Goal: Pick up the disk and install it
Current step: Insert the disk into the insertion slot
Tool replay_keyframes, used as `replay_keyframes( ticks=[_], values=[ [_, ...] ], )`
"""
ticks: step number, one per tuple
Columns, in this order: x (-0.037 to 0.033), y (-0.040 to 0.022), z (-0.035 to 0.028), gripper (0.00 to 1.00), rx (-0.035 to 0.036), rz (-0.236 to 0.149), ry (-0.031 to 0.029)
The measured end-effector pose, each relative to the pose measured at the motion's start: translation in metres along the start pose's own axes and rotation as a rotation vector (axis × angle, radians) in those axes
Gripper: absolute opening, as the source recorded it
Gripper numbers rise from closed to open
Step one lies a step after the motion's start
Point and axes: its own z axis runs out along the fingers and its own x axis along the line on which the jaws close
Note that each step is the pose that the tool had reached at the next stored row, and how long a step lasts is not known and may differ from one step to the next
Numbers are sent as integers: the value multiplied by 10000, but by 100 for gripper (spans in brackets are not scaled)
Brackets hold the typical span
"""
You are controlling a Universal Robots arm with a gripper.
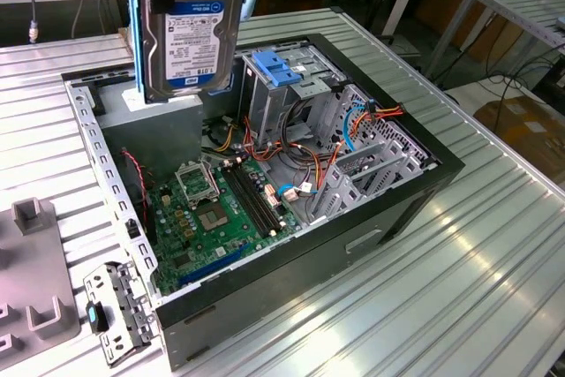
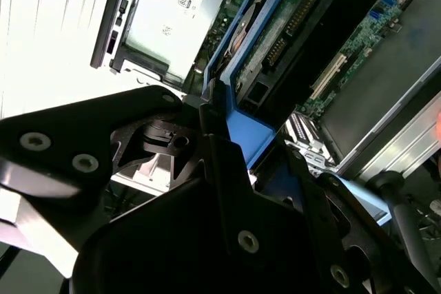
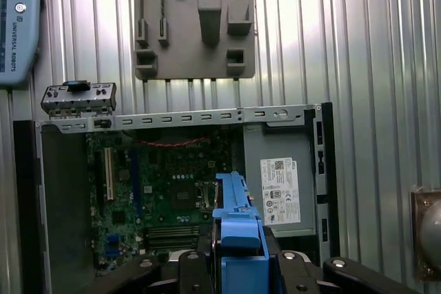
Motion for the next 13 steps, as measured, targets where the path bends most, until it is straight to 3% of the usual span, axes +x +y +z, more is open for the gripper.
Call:
replay_keyframes(
  ticks=[3,5,9,13],
  values=[
    [26,-3,0,37,91,-1,-6],
    [57,-5,1,37,96,0,-7],
    [199,-14,4,37,97,0,-6],
    [279,-19,7,37,97,0,-7]
  ],
)
